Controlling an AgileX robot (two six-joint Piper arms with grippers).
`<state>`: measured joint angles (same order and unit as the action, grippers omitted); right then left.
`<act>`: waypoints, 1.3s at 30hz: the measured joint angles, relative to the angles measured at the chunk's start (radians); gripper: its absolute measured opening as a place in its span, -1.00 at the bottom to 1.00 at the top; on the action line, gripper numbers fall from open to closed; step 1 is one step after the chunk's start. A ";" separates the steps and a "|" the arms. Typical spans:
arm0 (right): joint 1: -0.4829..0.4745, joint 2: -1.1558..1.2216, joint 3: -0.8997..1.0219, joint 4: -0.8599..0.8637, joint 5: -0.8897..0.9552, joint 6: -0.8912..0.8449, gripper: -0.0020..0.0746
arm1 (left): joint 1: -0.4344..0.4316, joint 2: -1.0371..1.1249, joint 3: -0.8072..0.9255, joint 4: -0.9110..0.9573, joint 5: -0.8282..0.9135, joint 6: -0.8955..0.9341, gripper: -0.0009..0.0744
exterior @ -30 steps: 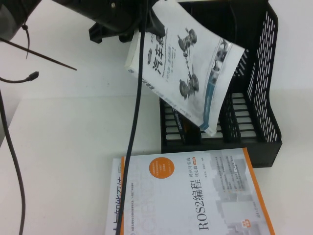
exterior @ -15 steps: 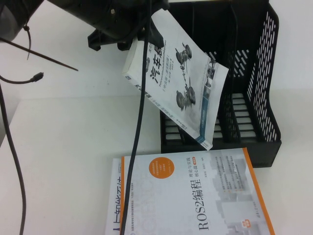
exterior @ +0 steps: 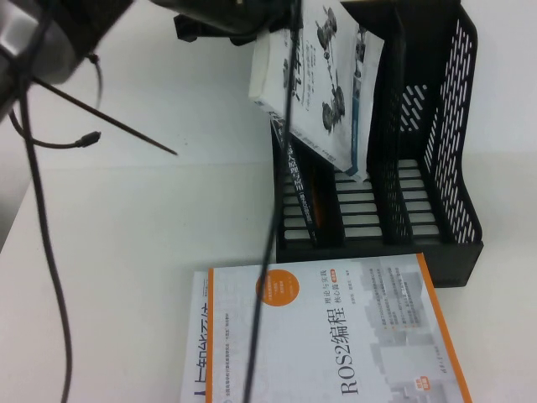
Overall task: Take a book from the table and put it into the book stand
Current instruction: Place the book on the book shelf
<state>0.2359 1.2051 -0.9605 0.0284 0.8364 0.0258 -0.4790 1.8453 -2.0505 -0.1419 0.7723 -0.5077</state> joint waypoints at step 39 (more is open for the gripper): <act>0.000 0.000 0.000 0.067 -0.035 -0.020 -0.95 | -0.155 0.130 -0.011 0.192 -0.091 -0.019 0.30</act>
<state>0.2359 1.2051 -0.9601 0.0958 0.8011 0.0062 -0.6340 1.9754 -2.0614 0.0501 0.6813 -0.5271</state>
